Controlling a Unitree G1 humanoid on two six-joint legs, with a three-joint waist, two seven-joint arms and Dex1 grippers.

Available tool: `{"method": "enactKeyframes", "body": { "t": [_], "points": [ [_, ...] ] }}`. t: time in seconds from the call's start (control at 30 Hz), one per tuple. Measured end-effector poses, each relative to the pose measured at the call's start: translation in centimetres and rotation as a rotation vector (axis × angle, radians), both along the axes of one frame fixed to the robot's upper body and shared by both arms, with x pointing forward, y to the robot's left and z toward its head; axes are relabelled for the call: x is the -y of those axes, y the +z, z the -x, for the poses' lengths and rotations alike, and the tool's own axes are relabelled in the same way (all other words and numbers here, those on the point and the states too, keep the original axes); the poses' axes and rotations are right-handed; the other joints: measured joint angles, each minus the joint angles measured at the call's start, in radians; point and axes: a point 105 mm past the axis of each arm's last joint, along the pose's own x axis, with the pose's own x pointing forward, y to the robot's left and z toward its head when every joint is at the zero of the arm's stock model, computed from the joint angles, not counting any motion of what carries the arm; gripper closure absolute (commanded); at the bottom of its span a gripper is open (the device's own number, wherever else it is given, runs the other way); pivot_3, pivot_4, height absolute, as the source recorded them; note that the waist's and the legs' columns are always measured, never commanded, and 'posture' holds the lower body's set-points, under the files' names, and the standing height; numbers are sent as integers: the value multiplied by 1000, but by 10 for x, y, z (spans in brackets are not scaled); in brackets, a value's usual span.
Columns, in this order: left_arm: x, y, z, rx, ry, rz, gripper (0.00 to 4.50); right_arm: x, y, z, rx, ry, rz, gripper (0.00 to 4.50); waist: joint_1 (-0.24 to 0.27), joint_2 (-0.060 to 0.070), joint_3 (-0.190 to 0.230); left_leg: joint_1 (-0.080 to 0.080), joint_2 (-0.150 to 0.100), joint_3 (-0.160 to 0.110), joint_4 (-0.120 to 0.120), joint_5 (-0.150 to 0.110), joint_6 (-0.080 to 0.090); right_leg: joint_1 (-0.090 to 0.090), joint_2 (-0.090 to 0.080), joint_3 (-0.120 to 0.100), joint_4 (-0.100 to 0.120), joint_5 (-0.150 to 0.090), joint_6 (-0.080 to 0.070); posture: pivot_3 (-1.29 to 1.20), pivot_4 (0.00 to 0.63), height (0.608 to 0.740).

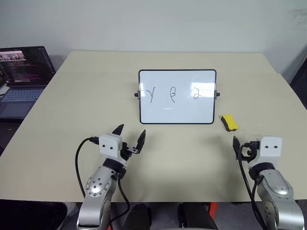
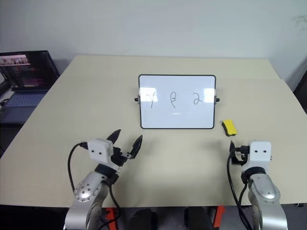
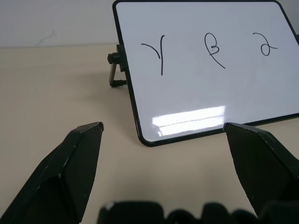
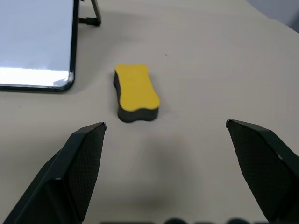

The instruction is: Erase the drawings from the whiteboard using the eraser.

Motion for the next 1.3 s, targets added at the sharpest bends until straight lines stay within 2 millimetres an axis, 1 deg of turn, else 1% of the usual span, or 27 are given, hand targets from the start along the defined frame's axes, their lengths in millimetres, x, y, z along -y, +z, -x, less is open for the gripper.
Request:
{"method": "enactKeyframes", "body": {
  "t": [0.17,0.33,0.4,0.53,0.63,0.7,0.87,1.03,1.1,1.2,1.3],
  "points": [
    [4,10,-7,27,-26,-12,0,0,3,0,2,2,1,25,0,0,0,0,0,0,0,0,0,0,0,0,0,0,0,0,150,740],
    [3,3,-6,-15,-17,-7,0,-1,2,0,-7,0,-3,25,0,0,0,0,0,0,0,0,0,0,0,0,0,0,0,0,150,740],
    [2,0,-5,-27,-12,-8,0,-2,5,-4,3,6,-4,25,0,0,0,0,0,0,0,0,0,0,0,0,0,0,0,0,150,740],
    [1,1,-5,-23,3,-7,0,-11,9,-12,23,33,-15,25,0,0,0,0,0,0,0,0,0,0,0,0,0,0,0,0,150,740],
    [4,4,-7,-15,-4,5,0,-17,1,-20,0,57,-34,25,0,0,0,0,0,0,0,0,0,0,0,0,0,0,0,0,150,740],
    [10,10,-11,5,-12,22,0,-18,-1,-26,-7,60,-41,25,0,0,0,0,-1,0,1,0,0,0,0,0,0,0,0,0,150,740],
    [9,12,-14,-1,-6,25,0,-19,2,-29,5,67,-41,25,0,0,0,0,0,0,0,0,0,0,0,0,0,0,0,0,150,740],
    [9,14,-16,-7,-21,38,0,-16,-1,-32,-7,61,-42,25,0,0,0,0,0,0,0,0,0,0,0,0,0,0,0,0,150,740],
    [10,19,-19,-15,-73,34,0,-17,1,-35,3,65,-44,25,0,0,0,0,0,-1,0,0,0,0,1,-1,1,0,0,0,150,740],
    [17,37,-27,-19,-212,13,0,-21,7,-41,22,77,-46,25,-1,0,0,0,0,-1,1,0,0,0,1,-1,2,0,0,0,150,740],
    [20,56,-31,-41,-354,-14,0,-24,10,-48,33,89,-51,25,-1,0,0,0,0,-1,0,0,0,0,1,-1,1,0,0,0,150,740]
  ]
}}
